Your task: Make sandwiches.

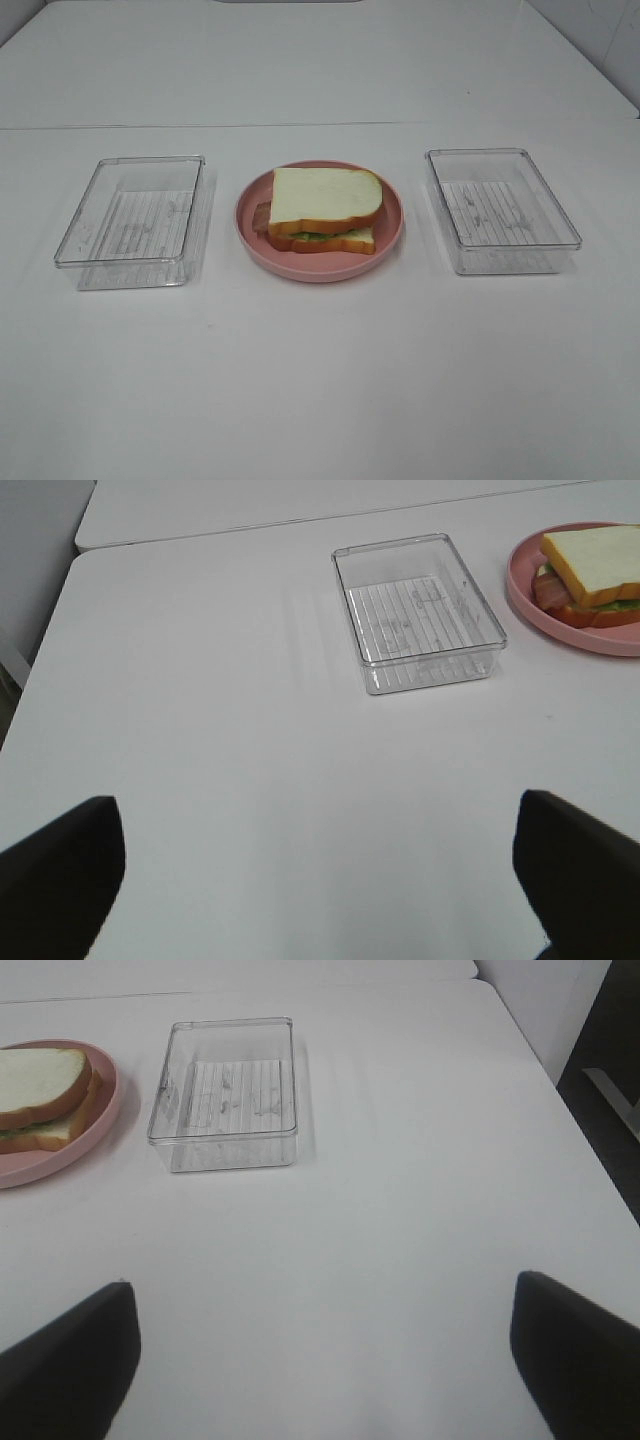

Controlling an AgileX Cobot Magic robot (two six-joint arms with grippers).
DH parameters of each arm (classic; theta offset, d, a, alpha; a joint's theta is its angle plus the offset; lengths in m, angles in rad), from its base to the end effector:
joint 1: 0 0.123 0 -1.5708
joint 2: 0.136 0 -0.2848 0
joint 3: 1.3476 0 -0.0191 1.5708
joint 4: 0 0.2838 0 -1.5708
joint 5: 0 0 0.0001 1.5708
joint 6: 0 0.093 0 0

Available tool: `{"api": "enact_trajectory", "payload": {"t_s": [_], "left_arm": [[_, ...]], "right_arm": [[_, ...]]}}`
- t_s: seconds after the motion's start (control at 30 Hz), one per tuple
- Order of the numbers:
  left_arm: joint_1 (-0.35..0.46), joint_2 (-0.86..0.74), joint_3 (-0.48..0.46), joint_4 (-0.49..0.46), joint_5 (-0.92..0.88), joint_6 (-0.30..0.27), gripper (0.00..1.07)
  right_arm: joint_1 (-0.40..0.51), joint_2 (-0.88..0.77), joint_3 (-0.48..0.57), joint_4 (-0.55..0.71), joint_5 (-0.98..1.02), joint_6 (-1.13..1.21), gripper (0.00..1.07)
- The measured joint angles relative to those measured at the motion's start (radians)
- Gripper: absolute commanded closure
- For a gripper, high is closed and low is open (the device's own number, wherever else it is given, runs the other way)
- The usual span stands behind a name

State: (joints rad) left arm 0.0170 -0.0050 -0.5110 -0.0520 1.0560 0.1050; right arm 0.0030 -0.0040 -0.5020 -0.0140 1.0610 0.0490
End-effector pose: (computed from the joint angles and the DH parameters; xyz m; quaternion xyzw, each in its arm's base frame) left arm 0.0241 -0.0038 0.2962 0.0384 0.8466 0.0064 0.5308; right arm 0.0253 -0.0011 0.2930 0.0199 0.8515 0.0066 0.5240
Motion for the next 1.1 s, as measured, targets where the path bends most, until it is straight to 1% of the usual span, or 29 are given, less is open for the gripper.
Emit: {"api": "enact_trajectory", "payload": {"t_s": [0.33, 1.1], "left_arm": [[0.000, 0.000, 0.000, 0.000, 0.000, 0.000, 0.09], [0.000, 0.000, 0.000, 0.000, 0.000, 0.000, 0.09]], "right_arm": [[0.024, 0.000, 0.000, -0.004, 0.000, 0.000, 0.14], [0.024, 0.000, 0.000, -0.004, 0.000, 0.000, 0.14]]}}
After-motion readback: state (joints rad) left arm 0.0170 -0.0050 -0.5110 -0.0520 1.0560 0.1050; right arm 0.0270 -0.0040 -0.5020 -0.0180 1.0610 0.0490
